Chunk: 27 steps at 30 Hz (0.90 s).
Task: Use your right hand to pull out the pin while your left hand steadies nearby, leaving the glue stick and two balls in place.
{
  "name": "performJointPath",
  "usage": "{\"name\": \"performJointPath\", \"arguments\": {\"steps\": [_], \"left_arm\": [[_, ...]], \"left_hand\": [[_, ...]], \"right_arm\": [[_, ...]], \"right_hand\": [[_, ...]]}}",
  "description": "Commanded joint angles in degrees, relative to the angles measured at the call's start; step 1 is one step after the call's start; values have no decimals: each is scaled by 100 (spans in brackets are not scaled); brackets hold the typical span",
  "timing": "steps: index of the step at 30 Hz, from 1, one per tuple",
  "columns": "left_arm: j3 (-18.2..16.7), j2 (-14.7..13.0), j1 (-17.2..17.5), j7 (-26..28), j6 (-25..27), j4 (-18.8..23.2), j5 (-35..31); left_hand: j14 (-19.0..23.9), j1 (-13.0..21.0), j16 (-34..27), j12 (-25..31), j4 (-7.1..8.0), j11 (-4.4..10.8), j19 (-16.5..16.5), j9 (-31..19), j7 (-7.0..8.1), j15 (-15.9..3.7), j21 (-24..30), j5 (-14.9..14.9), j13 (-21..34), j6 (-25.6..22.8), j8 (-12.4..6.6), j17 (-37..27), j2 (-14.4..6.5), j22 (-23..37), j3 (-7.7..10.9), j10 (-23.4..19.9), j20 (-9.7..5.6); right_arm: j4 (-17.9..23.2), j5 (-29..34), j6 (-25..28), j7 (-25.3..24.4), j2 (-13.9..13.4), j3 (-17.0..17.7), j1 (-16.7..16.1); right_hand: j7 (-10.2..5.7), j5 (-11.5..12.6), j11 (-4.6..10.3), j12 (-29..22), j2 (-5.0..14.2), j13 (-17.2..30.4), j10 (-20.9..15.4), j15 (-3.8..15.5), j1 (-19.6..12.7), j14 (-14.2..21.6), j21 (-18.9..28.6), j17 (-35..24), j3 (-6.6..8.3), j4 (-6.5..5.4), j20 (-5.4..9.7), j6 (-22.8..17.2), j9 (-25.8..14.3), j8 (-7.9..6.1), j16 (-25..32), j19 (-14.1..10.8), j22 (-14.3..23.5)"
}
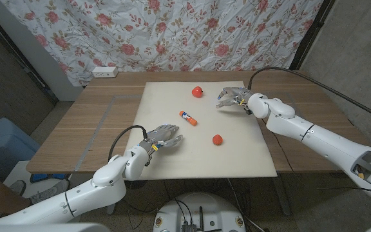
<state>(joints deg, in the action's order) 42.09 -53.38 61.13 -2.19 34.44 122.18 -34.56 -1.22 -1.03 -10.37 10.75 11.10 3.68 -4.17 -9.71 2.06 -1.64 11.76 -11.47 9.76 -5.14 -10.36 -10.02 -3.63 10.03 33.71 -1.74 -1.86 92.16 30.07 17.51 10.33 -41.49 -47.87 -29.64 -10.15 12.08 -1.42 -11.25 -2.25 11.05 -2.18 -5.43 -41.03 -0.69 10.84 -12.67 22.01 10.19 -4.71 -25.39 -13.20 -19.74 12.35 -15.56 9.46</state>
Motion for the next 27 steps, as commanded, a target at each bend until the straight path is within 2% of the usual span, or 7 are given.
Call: {"name": "performJointPath", "arguments": {"steps": [1, 4, 7, 16, 18, 27], "left_arm": [[0, -23, 18, -39, 48, 29, -20], [-3, -7, 21, -25, 36, 14, 0], [21, -9, -3, -78, 36, 9, -3], [25, -9, -16, -109, 89, 15, -4], [20, -20, -31, -128, 45, 2, 28], [30, -30, -45, -167, 55, -8, 54]], "left_hand": [[38, 78, -34, 34, 11, 28, 18, -28, 1, -183, 17, -55, 17, -67, -44, -21, -803, 4, 64, -46, -297], [44, 80, -35, 36, 10, 33, 19, -28, 2, -184, 15, -56, 17, -74, -44, -20, -803, 3, 74, -54, -297], [47, 83, -34, 37, 9, 23, 20, -29, 1, -181, 12, -57, 18, -89, -46, -19, -803, 2, 87, -62, -298], [57, 92, -32, 38, 4, 45, 27, -29, 6, -183, 6, -59, 18, -104, -43, -15, -803, -2, 124, -80, -291], [63, 96, -31, 37, 0, 50, 2, -30, 7, -160, -7, -60, 18, -106, -40, -14, -802, -3, 142, -82, -255], [90, 106, -35, 38, -5, 67, -15, -31, 12, -141, -21, -61, 20, -126, -38, -11, -801, -6, 191, -102, -225]], "right_arm": [[-178, 198, -45, -137, 102, -139, 24], [-221, 200, -68, -185, 126, -139, 17], [-272, 204, -108, -194, 139, -155, 28], [-353, 222, -128, -396, 195, -145, -27], [-367, 203, -173, -486, 204, -127, -55], [-385, 281, -85, -566, 265, -165, -66]], "right_hand": [[-12, 32, 4, -39, -15, 33, -85, 3, -105, 65, 49, -29, 44, 9, 40, -72, -19, -45, 52, -82, 13], [-3, 26, 31, -46, -27, 33, -116, 16, -150, 86, 52, -32, 51, 10, 50, -126, -26, -80, 63, -112, 13], [-75, 19, 52, -54, -28, 33, -156, 54, -188, 124, 55, -40, 59, 1, 69, -169, -34, -112, 83, -145, 13], [-137, 2, 77, -58, -25, 33, -201, 84, -250, 143, 49, -55, 70, -16, 93, -258, -48, -174, 100, -178, 14], [-136, -3, 70, -55, -26, 33, -204, 105, -255, 161, 49, -60, 69, -23, 97, -272, -51, -187, 109, -191, 13], [-181, -37, 165, -53, -34, 30, -260, 186, -266, 200, -9, -84, 50, -63, 174, -465, -75, -311, 136, -102, 9]]}}
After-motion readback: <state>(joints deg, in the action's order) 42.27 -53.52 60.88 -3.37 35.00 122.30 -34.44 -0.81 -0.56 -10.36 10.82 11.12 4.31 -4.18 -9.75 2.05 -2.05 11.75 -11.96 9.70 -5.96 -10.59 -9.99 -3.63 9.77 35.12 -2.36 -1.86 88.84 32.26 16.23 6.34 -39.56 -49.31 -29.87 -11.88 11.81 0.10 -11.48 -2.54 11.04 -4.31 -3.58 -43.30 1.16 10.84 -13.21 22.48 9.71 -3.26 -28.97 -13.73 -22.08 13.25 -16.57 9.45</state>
